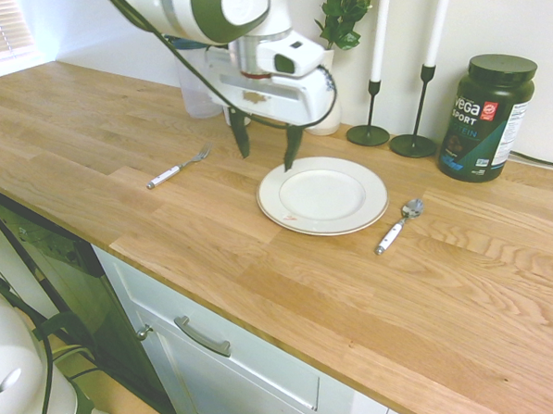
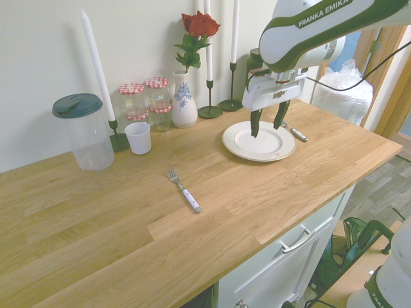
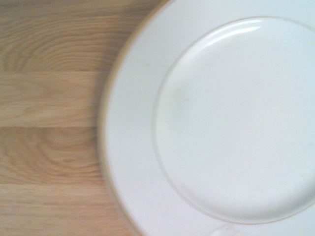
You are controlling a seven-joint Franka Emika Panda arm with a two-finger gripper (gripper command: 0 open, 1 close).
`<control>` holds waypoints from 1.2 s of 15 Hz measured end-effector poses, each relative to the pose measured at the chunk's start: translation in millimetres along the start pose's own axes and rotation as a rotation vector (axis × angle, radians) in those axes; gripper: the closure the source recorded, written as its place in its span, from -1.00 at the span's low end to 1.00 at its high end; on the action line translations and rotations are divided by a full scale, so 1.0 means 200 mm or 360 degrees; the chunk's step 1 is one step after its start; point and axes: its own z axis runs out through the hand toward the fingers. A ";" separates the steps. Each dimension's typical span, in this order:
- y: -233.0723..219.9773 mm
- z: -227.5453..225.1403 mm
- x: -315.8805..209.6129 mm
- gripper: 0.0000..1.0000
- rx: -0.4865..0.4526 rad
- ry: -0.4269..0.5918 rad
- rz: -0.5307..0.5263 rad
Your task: Put the spoon into the plate
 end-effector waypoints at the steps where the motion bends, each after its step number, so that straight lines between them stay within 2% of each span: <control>1: 0.06 0.01 0.10 -1.00 -0.0031 -0.0027 -0.0043; 4: 0.23 0.04 0.37 -1.00 -0.0091 -0.0016 -0.0096; 9: 0.48 0.16 0.62 -1.00 -0.0123 -0.0013 0.0021; 13: 0.68 0.24 0.71 -1.00 -0.0097 -0.0049 0.0153; 18: 0.70 0.34 0.76 -1.00 -0.0056 -0.0033 0.0218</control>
